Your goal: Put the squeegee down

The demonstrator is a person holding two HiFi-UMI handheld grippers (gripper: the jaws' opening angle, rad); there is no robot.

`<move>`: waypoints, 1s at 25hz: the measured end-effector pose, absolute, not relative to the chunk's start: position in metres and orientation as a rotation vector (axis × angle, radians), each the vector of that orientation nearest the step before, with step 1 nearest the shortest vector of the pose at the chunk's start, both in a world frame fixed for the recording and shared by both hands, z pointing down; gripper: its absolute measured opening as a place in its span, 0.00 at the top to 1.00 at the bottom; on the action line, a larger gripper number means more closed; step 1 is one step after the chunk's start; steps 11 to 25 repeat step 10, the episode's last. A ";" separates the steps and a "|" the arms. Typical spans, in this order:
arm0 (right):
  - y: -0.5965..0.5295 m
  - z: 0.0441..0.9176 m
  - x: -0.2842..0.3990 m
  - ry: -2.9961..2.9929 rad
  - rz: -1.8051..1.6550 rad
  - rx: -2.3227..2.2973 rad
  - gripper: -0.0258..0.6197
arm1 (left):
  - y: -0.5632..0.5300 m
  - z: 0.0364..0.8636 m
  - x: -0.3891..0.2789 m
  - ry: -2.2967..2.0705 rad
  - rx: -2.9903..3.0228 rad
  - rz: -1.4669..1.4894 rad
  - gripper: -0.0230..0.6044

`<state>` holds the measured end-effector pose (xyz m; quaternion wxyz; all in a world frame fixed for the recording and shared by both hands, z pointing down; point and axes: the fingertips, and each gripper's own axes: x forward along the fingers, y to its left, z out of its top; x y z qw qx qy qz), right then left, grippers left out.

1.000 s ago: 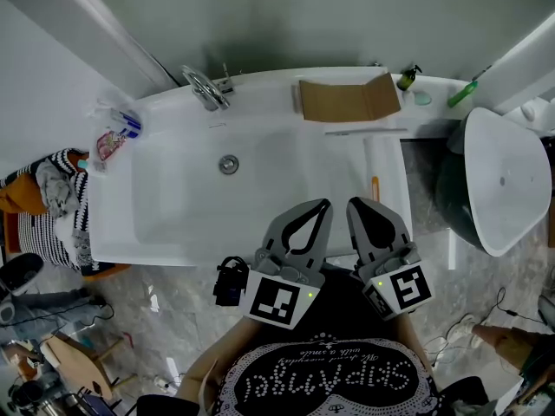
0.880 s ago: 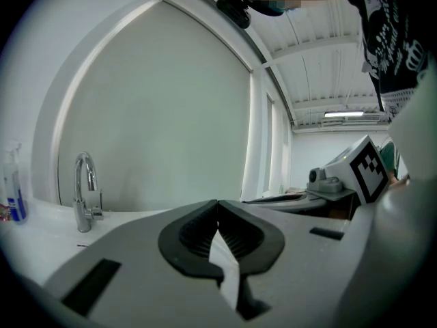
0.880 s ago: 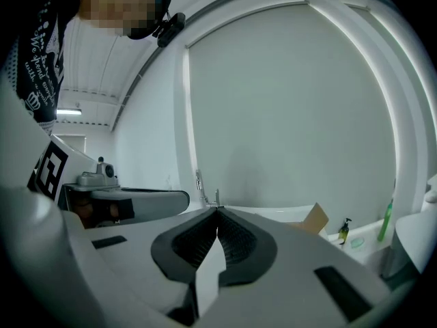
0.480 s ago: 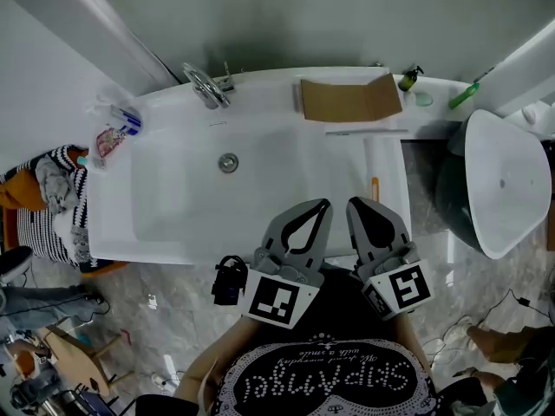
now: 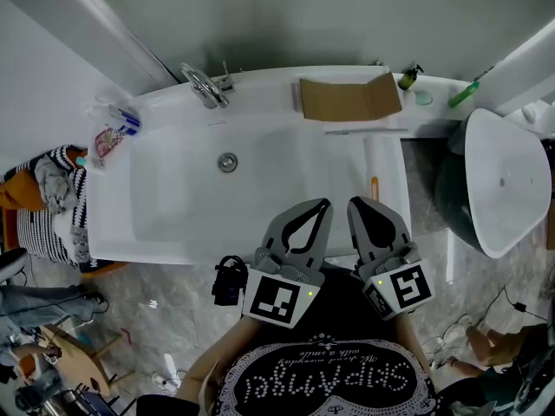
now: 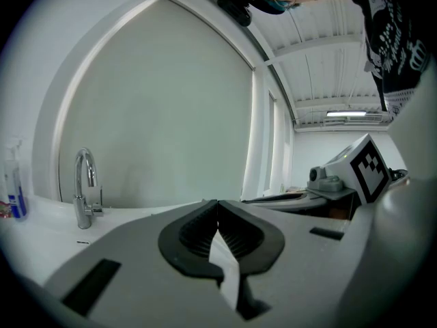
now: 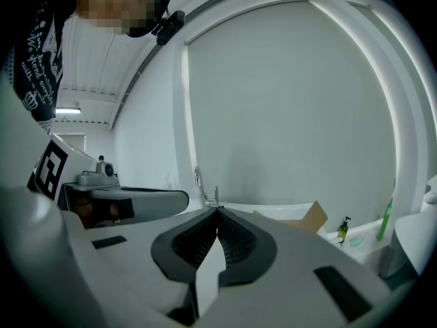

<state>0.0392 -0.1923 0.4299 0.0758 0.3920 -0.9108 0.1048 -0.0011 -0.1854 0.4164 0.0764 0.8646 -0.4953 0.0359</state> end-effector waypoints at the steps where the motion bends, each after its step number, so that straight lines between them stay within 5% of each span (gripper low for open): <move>1: -0.192 0.430 0.039 -2.732 0.313 1.175 0.93 | -0.186 0.417 -0.002 -1.488 2.590 0.108 0.96; 25: -0.191 0.431 0.040 -2.731 0.316 1.179 0.93 | -0.185 0.418 -0.007 -1.518 2.539 0.074 0.96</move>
